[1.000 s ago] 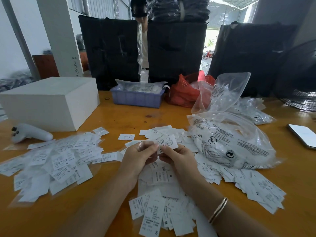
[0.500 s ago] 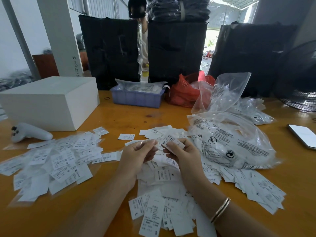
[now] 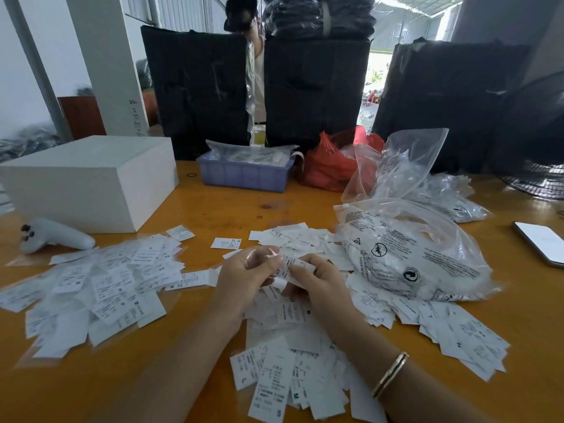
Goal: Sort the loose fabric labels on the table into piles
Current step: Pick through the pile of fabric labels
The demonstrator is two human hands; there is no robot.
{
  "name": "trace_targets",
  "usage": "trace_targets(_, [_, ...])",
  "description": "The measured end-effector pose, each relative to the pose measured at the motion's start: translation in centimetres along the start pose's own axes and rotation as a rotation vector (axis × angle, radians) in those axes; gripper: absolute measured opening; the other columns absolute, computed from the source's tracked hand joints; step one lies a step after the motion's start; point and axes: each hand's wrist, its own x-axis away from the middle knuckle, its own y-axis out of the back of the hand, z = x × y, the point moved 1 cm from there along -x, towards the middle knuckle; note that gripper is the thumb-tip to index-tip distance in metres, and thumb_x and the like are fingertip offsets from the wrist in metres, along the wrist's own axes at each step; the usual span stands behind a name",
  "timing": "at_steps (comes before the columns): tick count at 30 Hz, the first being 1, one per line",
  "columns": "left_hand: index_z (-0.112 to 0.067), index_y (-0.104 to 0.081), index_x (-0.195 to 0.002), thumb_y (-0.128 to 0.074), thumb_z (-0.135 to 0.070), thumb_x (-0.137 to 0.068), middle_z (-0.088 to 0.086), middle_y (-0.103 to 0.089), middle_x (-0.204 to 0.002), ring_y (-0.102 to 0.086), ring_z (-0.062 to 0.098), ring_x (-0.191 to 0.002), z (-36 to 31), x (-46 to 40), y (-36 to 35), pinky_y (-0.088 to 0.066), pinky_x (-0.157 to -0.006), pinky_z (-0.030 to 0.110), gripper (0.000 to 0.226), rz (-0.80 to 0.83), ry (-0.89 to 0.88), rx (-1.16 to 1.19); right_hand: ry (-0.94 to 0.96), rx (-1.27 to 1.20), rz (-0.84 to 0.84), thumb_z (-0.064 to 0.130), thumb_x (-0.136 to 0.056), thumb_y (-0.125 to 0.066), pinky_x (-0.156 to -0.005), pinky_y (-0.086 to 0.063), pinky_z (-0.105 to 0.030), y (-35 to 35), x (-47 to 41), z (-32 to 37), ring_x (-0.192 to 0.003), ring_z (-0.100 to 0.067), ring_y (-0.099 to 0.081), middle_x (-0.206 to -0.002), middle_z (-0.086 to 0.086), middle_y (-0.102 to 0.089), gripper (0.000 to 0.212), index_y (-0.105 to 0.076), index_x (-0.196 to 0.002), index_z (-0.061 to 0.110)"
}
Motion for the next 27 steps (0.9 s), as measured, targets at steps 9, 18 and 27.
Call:
trace_targets(9, [-0.038,-0.073,-0.077,-0.07,-0.039,-0.079,-0.01,-0.072,-0.076,-0.068,0.015,-0.082,0.12,-0.24,0.15,-0.053,-0.068,0.024,0.003,0.023,0.052,0.021,0.0,0.1,-0.021,0.016,-0.092,-0.055,-0.052,-0.043,-0.024,0.52,-0.23,-0.08,-0.049,-0.012,-0.053,-0.052,-0.001,-0.06,0.021,-0.058,-0.07,0.015])
trace_targets(18, [-0.033,-0.065,-0.093,-0.074,-0.028,-0.079,-0.014,-0.073,-0.081,-0.069,0.002,-0.072,0.29,-0.18,-0.11,-0.051,-0.056,0.013,0.017,0.104,0.03,-0.083,0.057,0.084,-0.034,0.018,-0.092,-0.059,-0.047,-0.046,-0.018,0.44,-0.48,-0.3,-0.053,-0.008,-0.063,-0.059,0.003,-0.067,0.004,-0.06,-0.089,0.017])
trace_targets(27, [-0.031,-0.067,-0.088,-0.077,-0.032,-0.075,-0.009,-0.068,-0.094,-0.066,0.013,-0.085,0.04,-0.13,0.14,-0.053,-0.063,0.025,0.016,0.032,0.027,-0.098,0.093,0.008,-0.112,0.011,-0.089,-0.062,-0.051,-0.044,-0.013,0.54,-0.74,-0.63,-0.054,-0.003,-0.057,-0.062,0.008,-0.064,0.007,-0.062,-0.084,0.015])
